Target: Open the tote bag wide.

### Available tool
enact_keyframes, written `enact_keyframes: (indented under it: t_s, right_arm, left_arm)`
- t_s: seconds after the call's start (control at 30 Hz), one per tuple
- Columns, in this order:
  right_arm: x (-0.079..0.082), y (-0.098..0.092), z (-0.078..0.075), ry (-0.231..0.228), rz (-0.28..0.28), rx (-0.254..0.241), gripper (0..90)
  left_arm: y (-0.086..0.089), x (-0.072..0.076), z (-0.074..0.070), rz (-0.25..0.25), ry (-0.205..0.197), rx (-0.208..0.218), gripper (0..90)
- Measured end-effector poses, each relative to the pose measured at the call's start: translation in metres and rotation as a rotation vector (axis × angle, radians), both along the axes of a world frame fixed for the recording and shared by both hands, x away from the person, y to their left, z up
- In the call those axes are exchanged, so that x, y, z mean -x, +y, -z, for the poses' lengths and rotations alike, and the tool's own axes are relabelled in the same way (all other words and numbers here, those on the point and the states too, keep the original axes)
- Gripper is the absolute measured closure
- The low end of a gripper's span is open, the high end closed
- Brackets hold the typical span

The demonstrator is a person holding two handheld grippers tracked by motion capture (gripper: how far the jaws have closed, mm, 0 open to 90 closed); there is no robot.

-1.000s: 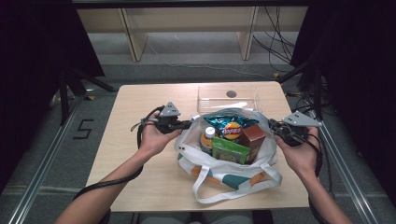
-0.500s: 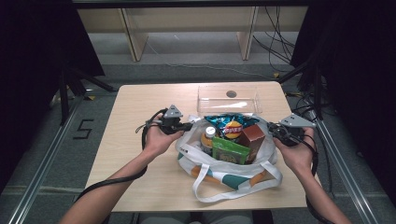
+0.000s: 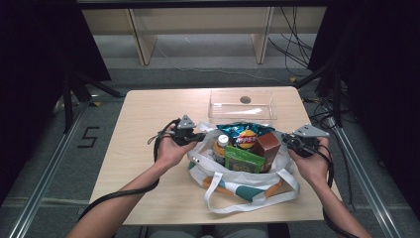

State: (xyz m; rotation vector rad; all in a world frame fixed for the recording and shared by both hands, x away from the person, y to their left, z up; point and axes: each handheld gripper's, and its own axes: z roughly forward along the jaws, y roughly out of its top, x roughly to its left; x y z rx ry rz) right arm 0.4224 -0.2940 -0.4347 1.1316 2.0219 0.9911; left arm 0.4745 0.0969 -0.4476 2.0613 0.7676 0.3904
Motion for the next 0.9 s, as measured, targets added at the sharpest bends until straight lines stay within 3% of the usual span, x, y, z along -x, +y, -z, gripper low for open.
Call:
enact_keyframes:
  t_s: [0.17, 0.23, 0.33, 0.47, 0.9]
  right_arm:
    - [-0.002, -0.001, 0.004, -0.006, -0.006, 0.022, 87.7]
    - [0.0, 0.001, 0.006, 0.038, 0.015, -0.016, 87.7]
    - [-0.002, -0.001, 0.009, 0.007, 0.005, 0.009, 87.8]
    - [-0.003, -0.002, 0.01, 0.016, -0.003, 0.017, 87.8]
    - [-0.004, -0.002, 0.014, 0.025, -0.006, 0.018, 87.8]
  left_arm:
    - [-0.001, 0.001, 0.005, -0.001, 0.005, -0.004, 88.1]
    - [-0.002, 0.001, 0.007, -0.001, 0.006, 0.003, 88.1]
    - [-0.002, 0.001, 0.008, 0.013, -0.002, -0.011, 88.2]
    - [-0.002, 0.001, 0.009, 0.01, 0.012, -0.003, 88.2]
    - [-0.004, 0.003, 0.012, 0.007, 0.003, -0.008, 88.1]
